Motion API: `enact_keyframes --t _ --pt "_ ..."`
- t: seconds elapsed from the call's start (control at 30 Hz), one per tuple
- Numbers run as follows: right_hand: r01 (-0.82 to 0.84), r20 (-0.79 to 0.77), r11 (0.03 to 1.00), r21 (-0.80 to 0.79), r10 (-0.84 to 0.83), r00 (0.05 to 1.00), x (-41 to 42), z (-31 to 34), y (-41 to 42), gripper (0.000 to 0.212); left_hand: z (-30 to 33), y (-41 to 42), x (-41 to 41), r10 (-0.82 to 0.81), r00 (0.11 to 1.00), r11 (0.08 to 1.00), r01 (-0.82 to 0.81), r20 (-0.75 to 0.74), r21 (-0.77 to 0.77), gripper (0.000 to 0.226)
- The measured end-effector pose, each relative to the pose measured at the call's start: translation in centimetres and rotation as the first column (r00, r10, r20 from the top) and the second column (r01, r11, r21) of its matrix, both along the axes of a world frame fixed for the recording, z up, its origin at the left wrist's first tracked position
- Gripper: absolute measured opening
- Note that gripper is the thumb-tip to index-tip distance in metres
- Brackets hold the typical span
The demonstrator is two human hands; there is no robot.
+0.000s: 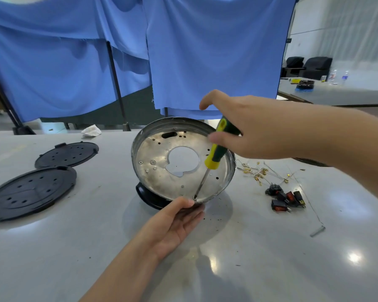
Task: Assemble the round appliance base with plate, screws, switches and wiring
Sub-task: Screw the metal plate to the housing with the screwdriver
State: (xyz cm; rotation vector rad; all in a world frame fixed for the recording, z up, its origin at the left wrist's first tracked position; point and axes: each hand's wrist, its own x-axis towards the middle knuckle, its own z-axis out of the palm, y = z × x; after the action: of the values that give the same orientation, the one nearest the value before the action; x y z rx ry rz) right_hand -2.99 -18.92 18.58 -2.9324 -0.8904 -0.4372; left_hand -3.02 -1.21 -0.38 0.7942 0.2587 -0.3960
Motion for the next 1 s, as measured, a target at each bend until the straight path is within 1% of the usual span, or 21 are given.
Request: enact_keyframes --t 0.03,0.07,0.1,0.2,0.23,0.27,0.3,0.33,0.37,0.4,0.47,0.53,0.6,0.67,0.7,0.73,0.8,0.83,0.93,1.0 --pt "0.032 0.087 0.999 -0.027 -0.030 0.996 0.1 -0.1 0.1 0.042 0.0 0.0 0.0 0.000 1.000 1.000 0.000 -0.003 -0.003 0.047" --pt "0.066 0.134 0.997 -0.045 -0.059 0.989 0.1 -0.2 0.0 0.045 0.0 0.0 0.0 0.000 1.000 1.000 0.000 -0.005 -0.003 0.048" --pt "0.076 0.121 0.996 -0.053 -0.069 0.990 0.1 -0.2 -0.1 0.048 0.0 0.0 0.0 0.002 1.000 1.000 -0.002 -0.005 0.000 0.048" --pt "0.012 -0.112 1.000 0.001 -0.012 0.994 0.0 0.2 -0.4 0.051 0.0 0.0 0.0 0.017 1.000 1.000 -0.017 0.000 0.009 0.049" --pt "0.000 -0.157 1.000 0.016 0.003 0.988 -0.1 0.4 -0.5 0.050 0.0 0.0 0.1 0.022 1.000 1.000 -0.022 0.001 0.010 0.051" --pt "0.003 -0.147 1.000 0.010 -0.001 0.989 -0.2 0.4 -0.4 0.043 0.0 0.0 0.1 0.024 1.000 1.000 -0.024 -0.001 0.011 0.054" --pt "0.017 -0.087 1.000 -0.009 -0.018 0.996 -0.2 0.2 -0.2 0.035 -0.1 0.0 0.1 0.024 1.000 1.000 -0.024 -0.005 0.013 0.057" --pt "0.044 -0.005 0.999 -0.031 -0.045 0.999 -0.2 0.0 0.0 0.034 -0.1 0.0 0.1 0.021 1.000 1.000 -0.021 -0.007 0.015 0.058" --pt "0.074 0.056 0.996 -0.047 -0.072 0.996 -0.2 0.0 0.1 0.038 -0.1 0.0 0.1 0.019 1.000 1.000 -0.019 -0.005 0.018 0.057" --pt "0.086 0.060 0.995 -0.054 -0.083 0.995 -0.2 -0.1 0.0 0.041 -0.1 -0.1 0.1 0.018 1.000 1.000 -0.018 -0.002 0.019 0.055" --pt "0.055 -0.076 0.998 -0.039 -0.058 0.995 -0.2 0.2 -0.2 0.046 -0.1 -0.1 0.1 0.022 1.000 0.999 -0.022 -0.001 0.024 0.052" --pt "0.013 -0.205 1.000 -0.029 -0.018 0.979 -0.2 0.7 -0.4 0.051 0.0 -0.1 0.1 0.030 1.000 0.999 -0.030 -0.004 0.027 0.057" --pt "-0.001 -0.240 1.000 0.007 0.002 0.971 -0.3 0.8 -0.4 0.049 0.0 0.0 0.1 0.034 0.999 0.999 -0.034 -0.004 0.025 0.065" --pt "0.036 -0.165 0.999 0.033 -0.030 0.986 -0.5 0.7 -0.1 0.044 0.0 0.0 0.0 0.032 0.999 0.999 -0.032 -0.002 0.022 0.070" --pt "0.078 -0.076 0.997 0.014 -0.076 0.994 -0.6 0.6 0.2 0.047 0.0 0.0 0.0 0.031 1.000 0.999 -0.031 0.001 0.018 0.070" --pt "0.127 0.047 0.992 -0.026 -0.126 0.991 -0.6 0.5 0.4 0.054 0.0 0.0 0.0 0.030 1.000 0.999 -0.030 0.005 0.016 0.069" --pt "0.209 0.267 0.972 -0.102 -0.176 0.947 -0.4 0.0 0.6 0.069 -0.1 0.0 0.1 0.026 1.000 0.999 -0.026 0.008 0.022 0.065" --pt "0.229 0.332 0.965 -0.127 -0.177 0.926 -0.3 -0.3 0.8 0.073 -0.1 0.1 0.1 0.022 1.000 1.000 -0.022 0.010 0.021 0.062" --pt "0.238 0.418 0.954 -0.181 -0.144 0.897 -0.3 -1.2 1.3 0.068 -0.1 0.2 0.1 0.003 1.000 1.000 -0.003 0.016 -0.001 0.057" --pt "0.194 0.393 0.971 -0.140 -0.125 0.911 -0.5 -1.6 1.3 0.062 -0.2 0.2 0.1 -0.005 1.000 1.000 0.005 0.021 -0.002 0.055"
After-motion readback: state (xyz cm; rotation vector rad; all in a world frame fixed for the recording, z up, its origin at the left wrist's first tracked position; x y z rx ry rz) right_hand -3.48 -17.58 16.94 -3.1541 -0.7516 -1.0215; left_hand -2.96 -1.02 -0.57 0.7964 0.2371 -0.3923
